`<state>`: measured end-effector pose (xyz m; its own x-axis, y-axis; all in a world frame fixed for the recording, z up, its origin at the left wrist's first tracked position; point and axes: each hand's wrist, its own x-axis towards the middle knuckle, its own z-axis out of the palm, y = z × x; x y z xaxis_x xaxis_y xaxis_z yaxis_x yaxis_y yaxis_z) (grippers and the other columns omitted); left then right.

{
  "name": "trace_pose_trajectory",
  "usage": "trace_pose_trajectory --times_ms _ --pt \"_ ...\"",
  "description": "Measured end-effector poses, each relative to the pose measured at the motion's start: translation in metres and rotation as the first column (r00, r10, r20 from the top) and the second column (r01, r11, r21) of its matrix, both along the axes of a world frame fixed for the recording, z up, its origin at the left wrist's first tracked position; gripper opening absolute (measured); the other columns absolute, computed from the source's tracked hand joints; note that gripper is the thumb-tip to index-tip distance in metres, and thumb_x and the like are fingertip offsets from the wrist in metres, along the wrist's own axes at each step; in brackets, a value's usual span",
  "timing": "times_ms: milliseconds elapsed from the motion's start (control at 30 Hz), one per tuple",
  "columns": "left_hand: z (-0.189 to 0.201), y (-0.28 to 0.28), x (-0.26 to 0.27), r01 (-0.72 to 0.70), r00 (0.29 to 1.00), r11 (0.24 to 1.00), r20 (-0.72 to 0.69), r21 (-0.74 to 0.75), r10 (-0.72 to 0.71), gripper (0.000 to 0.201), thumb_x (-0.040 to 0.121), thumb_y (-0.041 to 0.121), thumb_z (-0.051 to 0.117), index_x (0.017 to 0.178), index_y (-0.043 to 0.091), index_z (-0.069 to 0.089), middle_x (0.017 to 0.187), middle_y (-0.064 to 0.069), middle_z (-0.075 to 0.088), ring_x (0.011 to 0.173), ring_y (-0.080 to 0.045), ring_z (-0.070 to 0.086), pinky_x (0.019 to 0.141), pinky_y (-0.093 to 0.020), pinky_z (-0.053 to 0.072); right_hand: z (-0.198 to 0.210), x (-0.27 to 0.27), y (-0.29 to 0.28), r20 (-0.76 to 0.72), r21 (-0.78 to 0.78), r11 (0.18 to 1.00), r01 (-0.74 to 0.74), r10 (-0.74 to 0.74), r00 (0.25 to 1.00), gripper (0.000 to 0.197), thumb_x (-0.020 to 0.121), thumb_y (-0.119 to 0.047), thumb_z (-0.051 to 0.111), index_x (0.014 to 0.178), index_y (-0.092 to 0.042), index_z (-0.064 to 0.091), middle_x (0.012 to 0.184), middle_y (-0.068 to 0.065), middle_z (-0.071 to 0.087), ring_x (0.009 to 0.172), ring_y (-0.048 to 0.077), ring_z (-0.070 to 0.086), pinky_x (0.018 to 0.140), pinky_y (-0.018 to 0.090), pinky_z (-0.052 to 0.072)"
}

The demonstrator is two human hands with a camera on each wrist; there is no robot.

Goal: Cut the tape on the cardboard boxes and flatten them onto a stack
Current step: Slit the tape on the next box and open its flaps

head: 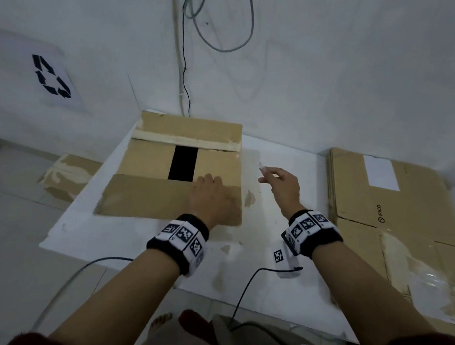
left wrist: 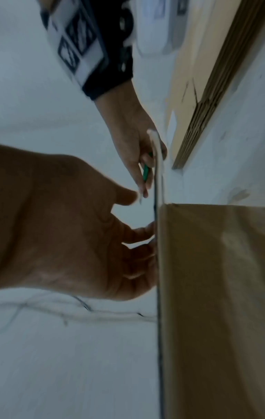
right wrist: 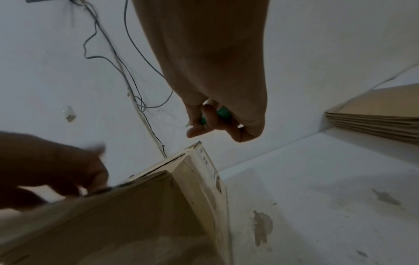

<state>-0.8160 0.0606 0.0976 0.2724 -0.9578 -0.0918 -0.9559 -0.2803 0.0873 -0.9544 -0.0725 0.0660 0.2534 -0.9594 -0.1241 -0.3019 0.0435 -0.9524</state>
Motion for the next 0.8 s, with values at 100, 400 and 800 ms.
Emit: trace_pose_trajectory --times_ms 100,400,800 --pt "-0.030 -0.005 0.011 -0.128 0.989 0.991 -0.076 -0.039 0.124 0.047 0.090 0.041 0.052 0.123 0.010 0.040 0.129 -0.011 0.040 0.117 -0.028 0.038 0.091 -0.038 0.034 0.001 0.007 -0.001 -0.060 -0.003 0.998 -0.058 0.058 0.997 0.028 0.096 -0.040 0.057 0.106 -0.020 0.074 0.090 -0.001 0.074 0.091 0.004 0.062 0.072 0.019 0.040" --pt "-0.008 -0.036 0.019 -0.211 0.937 0.956 -0.237 0.203 0.258 0.056 0.080 0.032 0.069 0.125 0.012 0.043 0.132 -0.012 0.036 0.129 -0.034 0.030 0.107 -0.050 0.031 -0.007 0.009 -0.014 -0.187 -0.086 0.981 -0.173 0.155 0.970 0.019 0.089 -0.033 0.067 0.107 -0.033 0.075 0.113 -0.008 0.072 0.112 0.012 0.062 0.104 0.042 0.045" --pt "0.007 -0.109 0.053 -0.477 0.023 0.809 -0.916 0.342 0.400 0.012 0.090 0.017 0.061 0.087 0.006 0.057 0.072 -0.008 0.044 0.058 -0.018 0.043 0.058 -0.027 0.038 -0.007 0.031 -0.034 -0.177 -0.183 0.978 -0.103 0.070 0.982 0.011 0.088 -0.017 0.067 0.098 -0.013 0.071 0.090 0.004 0.068 0.077 0.007 0.058 0.059 0.005 0.040"
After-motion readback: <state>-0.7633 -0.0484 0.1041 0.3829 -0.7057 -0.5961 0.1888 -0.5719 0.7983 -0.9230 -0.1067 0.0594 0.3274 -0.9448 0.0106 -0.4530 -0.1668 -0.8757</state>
